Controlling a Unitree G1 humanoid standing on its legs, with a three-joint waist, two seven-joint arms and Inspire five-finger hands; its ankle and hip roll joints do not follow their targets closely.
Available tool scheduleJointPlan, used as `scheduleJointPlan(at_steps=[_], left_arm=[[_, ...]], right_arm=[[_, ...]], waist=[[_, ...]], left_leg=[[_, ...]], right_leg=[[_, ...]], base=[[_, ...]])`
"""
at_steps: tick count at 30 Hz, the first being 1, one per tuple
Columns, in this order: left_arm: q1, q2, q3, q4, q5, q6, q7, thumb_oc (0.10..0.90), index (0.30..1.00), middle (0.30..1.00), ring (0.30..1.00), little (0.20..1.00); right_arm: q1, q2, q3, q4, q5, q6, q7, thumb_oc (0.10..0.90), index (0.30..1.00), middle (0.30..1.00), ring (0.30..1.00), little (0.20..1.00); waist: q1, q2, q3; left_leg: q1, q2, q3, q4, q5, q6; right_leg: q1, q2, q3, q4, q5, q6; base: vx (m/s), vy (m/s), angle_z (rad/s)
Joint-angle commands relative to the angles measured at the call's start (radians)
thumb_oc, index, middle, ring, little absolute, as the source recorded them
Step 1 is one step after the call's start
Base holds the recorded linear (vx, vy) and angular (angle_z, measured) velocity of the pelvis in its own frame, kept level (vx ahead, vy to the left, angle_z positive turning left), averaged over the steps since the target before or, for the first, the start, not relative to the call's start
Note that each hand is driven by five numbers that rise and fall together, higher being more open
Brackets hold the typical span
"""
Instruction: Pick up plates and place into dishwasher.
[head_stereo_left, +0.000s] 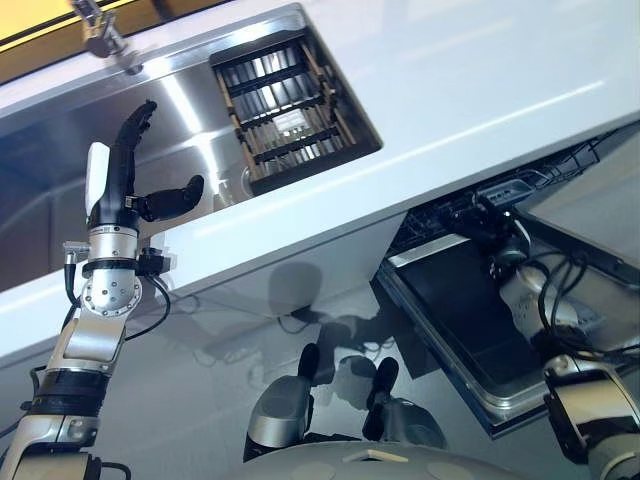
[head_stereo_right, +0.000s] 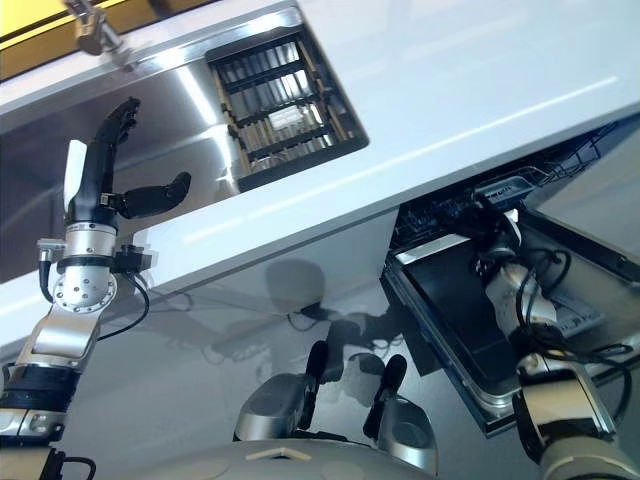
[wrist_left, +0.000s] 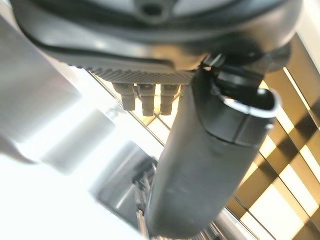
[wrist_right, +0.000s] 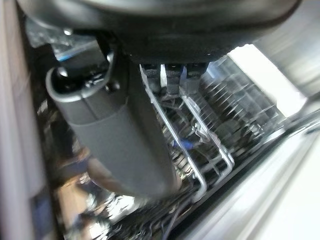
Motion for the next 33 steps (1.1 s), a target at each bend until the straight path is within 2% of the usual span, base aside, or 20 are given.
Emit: scheduleJointPlan(at_steps=[1, 5, 7, 11, 18, 24, 30, 33], left_arm=[[0.037, 0.086, -0.003, -0.050, -0.019, -0.091, 0.019, 0.800, 0.900, 0.900, 0.900, 0.900], [0.057, 0.090, 0.002, -0.059, -0.021, -0.101, 0.013, 0.800, 0.900, 0.900, 0.900, 0.900], [0.057, 0.092, 0.001, -0.059, -0.023, -0.099, 0.014, 0.800, 0.900, 0.900, 0.900, 0.900], [0.045, 0.103, -0.008, -0.069, -0.032, -0.081, 0.024, 0.800, 0.900, 0.900, 0.900, 0.900], [0.020, 0.125, 0.019, -0.065, -0.054, -0.073, 0.004, 0.800, 0.900, 0.900, 0.900, 0.900], [-0.017, 0.141, 0.044, -0.040, -0.129, -0.059, -0.043, 0.800, 0.900, 0.900, 0.900, 0.900], [-0.071, 0.167, 0.049, -0.004, -0.167, -0.029, -0.055, 0.800, 0.900, 0.900, 0.900, 0.900], [-0.097, 0.184, 0.063, 0.020, -0.197, -0.012, -0.071, 0.800, 0.900, 0.900, 0.900, 0.900]], right_arm=[[-0.256, 0.073, 0.112, -0.198, -0.072, -0.169, 0.059, 0.800, 0.900, 0.900, 0.900, 0.900], [-0.222, 0.094, 0.065, -0.177, 0.011, -0.181, -0.084, 0.800, 0.900, 0.900, 0.900, 0.900], [-0.194, 0.109, 0.039, -0.171, 0.029, -0.190, -0.115, 0.800, 0.900, 0.900, 0.900, 0.900], [-0.117, 0.113, 0.003, -0.173, -0.032, -0.179, -0.205, 0.800, 0.900, 0.900, 0.900, 0.900], [0.052, 0.058, -0.091, -0.214, -0.081, -0.158, -0.216, 0.800, 0.900, 0.900, 0.900, 0.900], [0.150, 0.011, -0.181, -0.264, -0.091, -0.152, -0.207, 0.800, 0.900, 0.900, 0.900, 0.900], [0.219, -0.042, -0.264, -0.312, -0.175, -0.204, -0.279, 0.800, 0.900, 0.900, 0.900, 0.900], [0.253, -0.061, -0.324, -0.323, -0.191, -0.204, -0.317, 0.800, 0.900, 0.900, 0.900, 0.900]], waist=[[0.072, -0.069, -0.111], [0.073, -0.072, -0.118], [0.062, -0.071, -0.121], [0.033, -0.068, -0.122], [-0.033, -0.064, -0.127], [-0.090, -0.067, -0.132], [-0.153, -0.070, -0.147], [-0.185, -0.066, -0.159]], left_leg=[[-0.072, -0.107, 0.014, 0.102, -0.105, 0.050], [-0.054, -0.113, 0.015, 0.105, -0.121, 0.066], [-0.051, -0.116, 0.019, 0.106, -0.124, 0.074], [-0.033, -0.118, 0.039, 0.103, -0.137, 0.090], [0.005, -0.109, 0.090, 0.082, -0.153, 0.106], [0.030, -0.099, 0.138, 0.067, -0.164, 0.108], [0.055, -0.093, 0.178, 0.039, -0.169, 0.104], [0.066, -0.090, 0.202, 0.023, -0.171, 0.102]], right_leg=[[-0.018, 0.020, -0.023, 0.215, -0.227, -0.025], [-0.011, 0.018, -0.009, 0.215, -0.218, -0.014], [-0.014, 0.016, 0.000, 0.214, -0.209, -0.008], [-0.014, 0.013, 0.030, 0.216, -0.201, 0.006], [-0.022, 0.002, 0.063, 0.237, -0.196, 0.034], [-0.024, 0.003, 0.091, 0.230, -0.187, 0.053], [-0.015, 0.022, 0.135, 0.189, -0.174, 0.061], [-0.013, 0.035, 0.161, 0.167, -0.168, 0.064]], base=[[0.04, 0.024, 0.08], [0.03, 0.017, 0.03], [-0.01, 0.010, -0.02], [-0.03, 0.012, -0.07], [-0.06, -0.011, -0.14], [-0.06, -0.038, -0.26], [-0.05, -0.036, -0.35], [-0.07, -0.060, -0.37]])
